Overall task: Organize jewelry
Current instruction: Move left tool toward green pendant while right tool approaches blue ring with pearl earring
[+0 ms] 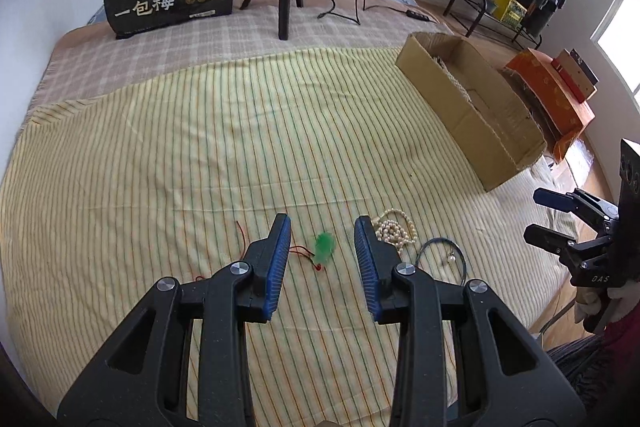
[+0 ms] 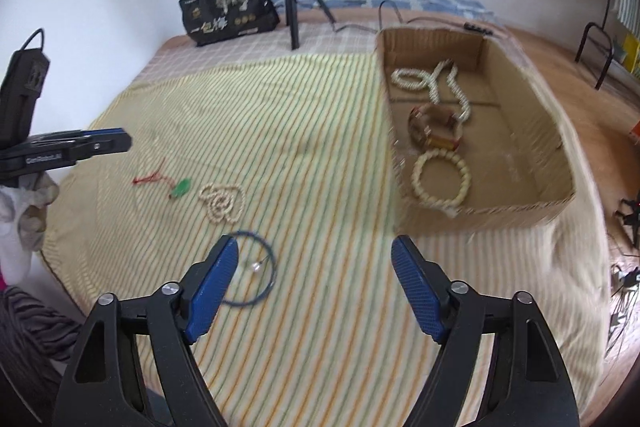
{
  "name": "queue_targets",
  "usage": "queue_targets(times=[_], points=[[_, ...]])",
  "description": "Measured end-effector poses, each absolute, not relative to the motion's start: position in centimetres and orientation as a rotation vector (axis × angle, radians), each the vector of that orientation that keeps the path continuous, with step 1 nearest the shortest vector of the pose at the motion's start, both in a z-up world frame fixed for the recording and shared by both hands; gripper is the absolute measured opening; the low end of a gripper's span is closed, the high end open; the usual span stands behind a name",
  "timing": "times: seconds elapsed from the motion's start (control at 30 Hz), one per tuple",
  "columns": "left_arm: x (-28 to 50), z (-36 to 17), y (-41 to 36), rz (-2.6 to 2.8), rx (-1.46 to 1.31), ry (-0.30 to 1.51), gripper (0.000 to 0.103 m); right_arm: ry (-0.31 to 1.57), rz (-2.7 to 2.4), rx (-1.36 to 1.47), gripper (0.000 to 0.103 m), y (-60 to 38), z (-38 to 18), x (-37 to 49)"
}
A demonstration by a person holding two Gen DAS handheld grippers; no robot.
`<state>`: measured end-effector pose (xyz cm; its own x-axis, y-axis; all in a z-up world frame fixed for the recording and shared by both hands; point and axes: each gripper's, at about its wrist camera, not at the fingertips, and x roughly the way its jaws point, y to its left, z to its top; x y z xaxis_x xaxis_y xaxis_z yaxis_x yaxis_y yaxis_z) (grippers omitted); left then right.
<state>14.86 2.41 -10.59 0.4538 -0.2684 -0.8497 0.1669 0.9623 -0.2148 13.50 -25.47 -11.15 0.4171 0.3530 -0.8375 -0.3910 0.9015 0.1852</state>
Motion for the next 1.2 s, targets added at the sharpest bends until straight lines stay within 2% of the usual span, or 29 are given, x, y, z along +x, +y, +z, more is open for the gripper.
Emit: queue_targets(times=[0.13,0.27,0.33,0.67,0.73,1.2], points=[[15.0,-12.7,2.0,-0.284,-0.091,1.125,0.033,1.136,0.497,-0.004,0.054,-24.8,-13.2,12.8],[14.9,-14.2,2.0,-0.297,-0.084,1.165,0.033,1.222,0.509,0.046,0.045,-24.2,-15.1,12.5],[14.9,-14.7,1.9,-0.302,-0.073,1.178,0.033,1.260,0.512,0.057,0.037,-23.7,-15.9,12.4],[15.1,-16.1,-0.9,-0.348,0.065,1.193,0.033,1.316,0.476,0.154,0.036,-24.0,-16.9,12.4],[15.4,-16.7,-1.4,-0.344,0.081,1.202,0.033,1.328,0.477,0.181,0.030,-24.2,-17.1,12.5],[16.8,-18.5,-2.1,-0.305,0.155,1.197,0.033,1.363,0.476,0.219,0.020,-23.5,-18.0,13.9]])
